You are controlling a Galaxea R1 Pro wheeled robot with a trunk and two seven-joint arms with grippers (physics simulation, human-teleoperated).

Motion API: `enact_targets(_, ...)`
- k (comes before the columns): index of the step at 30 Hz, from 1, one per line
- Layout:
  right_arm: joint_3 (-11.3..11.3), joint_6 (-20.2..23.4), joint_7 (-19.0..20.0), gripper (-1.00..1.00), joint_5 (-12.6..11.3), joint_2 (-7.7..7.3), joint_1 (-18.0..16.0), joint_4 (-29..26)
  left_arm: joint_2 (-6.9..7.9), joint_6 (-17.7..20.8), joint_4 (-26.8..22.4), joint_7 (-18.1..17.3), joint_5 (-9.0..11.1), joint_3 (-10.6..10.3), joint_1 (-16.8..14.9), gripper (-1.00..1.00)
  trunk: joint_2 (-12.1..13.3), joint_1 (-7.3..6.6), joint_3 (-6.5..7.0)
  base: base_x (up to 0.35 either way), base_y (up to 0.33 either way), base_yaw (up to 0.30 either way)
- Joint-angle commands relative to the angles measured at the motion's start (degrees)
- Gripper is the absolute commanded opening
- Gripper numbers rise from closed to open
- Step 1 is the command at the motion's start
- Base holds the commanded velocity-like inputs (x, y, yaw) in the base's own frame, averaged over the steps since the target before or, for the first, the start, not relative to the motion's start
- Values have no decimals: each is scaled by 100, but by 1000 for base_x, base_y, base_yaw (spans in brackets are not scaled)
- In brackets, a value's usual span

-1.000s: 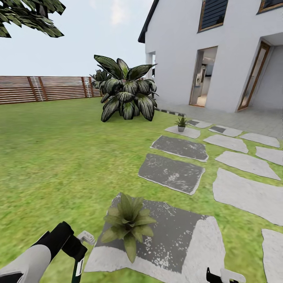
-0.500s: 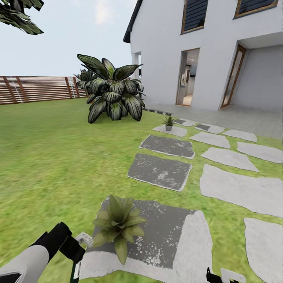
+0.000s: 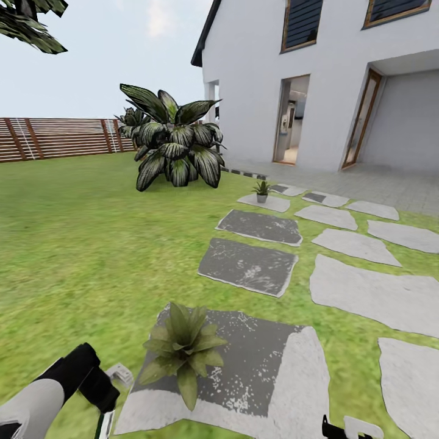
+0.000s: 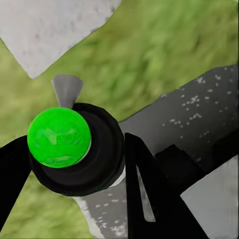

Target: Pick up the pesticide atomizer in the garden and spray insectifuge to fully cover both potted plants in the garden.

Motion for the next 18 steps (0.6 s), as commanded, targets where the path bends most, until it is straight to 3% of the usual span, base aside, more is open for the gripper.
enact_targets(1,-20,-20,-7,100,13,0,-4,6,-22,47,-23,-169,-83,42,-16,-100,-2,-1,-6,0,0,0)
enact_targets(3,-20,-20,-9,100,13,1,-4,6,-76,219,-147,-430,-322,44,-119,-100,-2,-1,-6,0,0,0)
enact_targets(5,-20,-20,-14,100,13,4,-4,6,-112,624,-376,-660,-674,50,-289,-100,-2,-1,-6,0,0,0)
enact_targets(10,-20,-20,-18,100,13,5,-4,1,-60,754,-557,-960,-1321,38,-289,-100,-2,-1,-6,0,0,8)
enact_targets(14,-20,-20,-26,100,13,9,-4,-2,70,736,-563,-986,-1433,39,-234,-100,-2,-1,-6,0,0,174)
enact_targets(18,-20,-20,-33,100,13,5,-4,-3,-24,752,-576,-996,-1433,51,-301,-100,-2,-1,-6,0,0,72)
